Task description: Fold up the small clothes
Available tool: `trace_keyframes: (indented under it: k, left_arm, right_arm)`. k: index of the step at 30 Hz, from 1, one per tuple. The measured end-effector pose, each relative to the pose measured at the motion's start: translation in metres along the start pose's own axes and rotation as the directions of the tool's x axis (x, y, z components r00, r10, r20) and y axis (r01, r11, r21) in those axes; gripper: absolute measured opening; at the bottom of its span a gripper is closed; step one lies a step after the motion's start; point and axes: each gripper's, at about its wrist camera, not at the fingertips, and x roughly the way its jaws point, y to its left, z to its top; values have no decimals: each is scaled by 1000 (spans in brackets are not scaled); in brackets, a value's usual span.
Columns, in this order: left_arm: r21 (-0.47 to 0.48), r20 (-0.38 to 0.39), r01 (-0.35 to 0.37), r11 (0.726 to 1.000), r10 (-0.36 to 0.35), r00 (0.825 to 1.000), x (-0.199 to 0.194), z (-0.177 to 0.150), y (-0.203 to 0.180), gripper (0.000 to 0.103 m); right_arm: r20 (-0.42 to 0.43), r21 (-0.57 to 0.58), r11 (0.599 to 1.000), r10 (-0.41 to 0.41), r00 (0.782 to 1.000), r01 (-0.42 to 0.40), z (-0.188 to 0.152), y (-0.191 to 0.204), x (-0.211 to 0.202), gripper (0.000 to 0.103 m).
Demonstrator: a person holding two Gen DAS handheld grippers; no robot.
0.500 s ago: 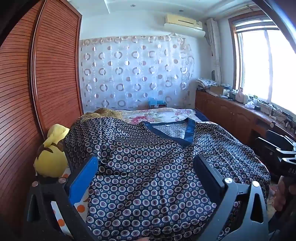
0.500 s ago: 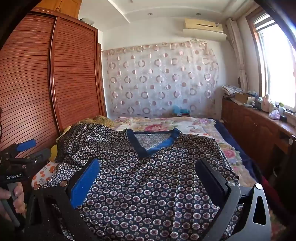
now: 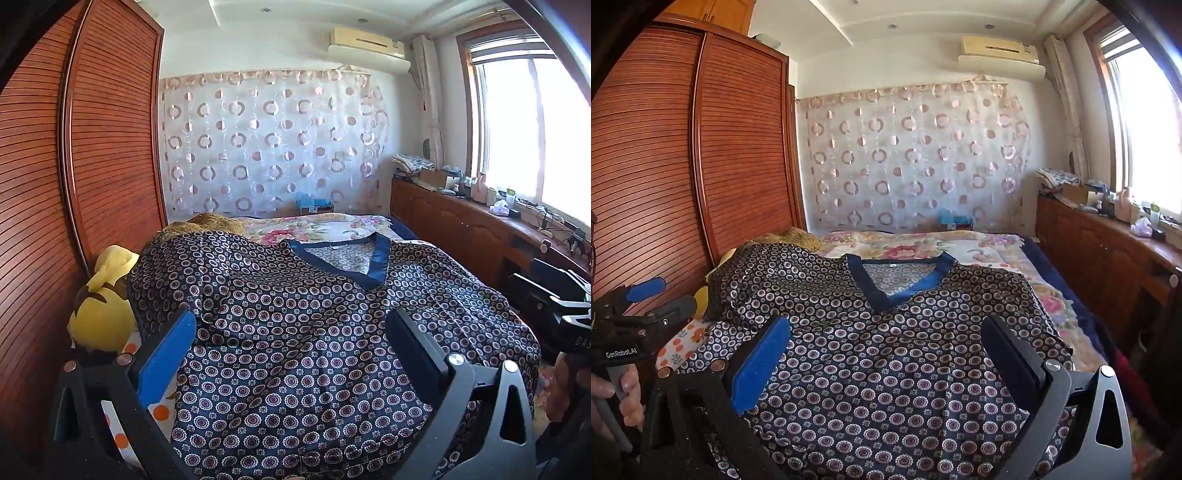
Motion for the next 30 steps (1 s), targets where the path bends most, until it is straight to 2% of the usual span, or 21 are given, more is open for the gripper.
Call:
trace_keyframes:
  k: [30]
  left_arm:
    - [6,6,-5,1000,5,1000,-7,3,-4,102]
  right_arm:
    - [3,7,1000,-3,1000,3,1,3,-1,103]
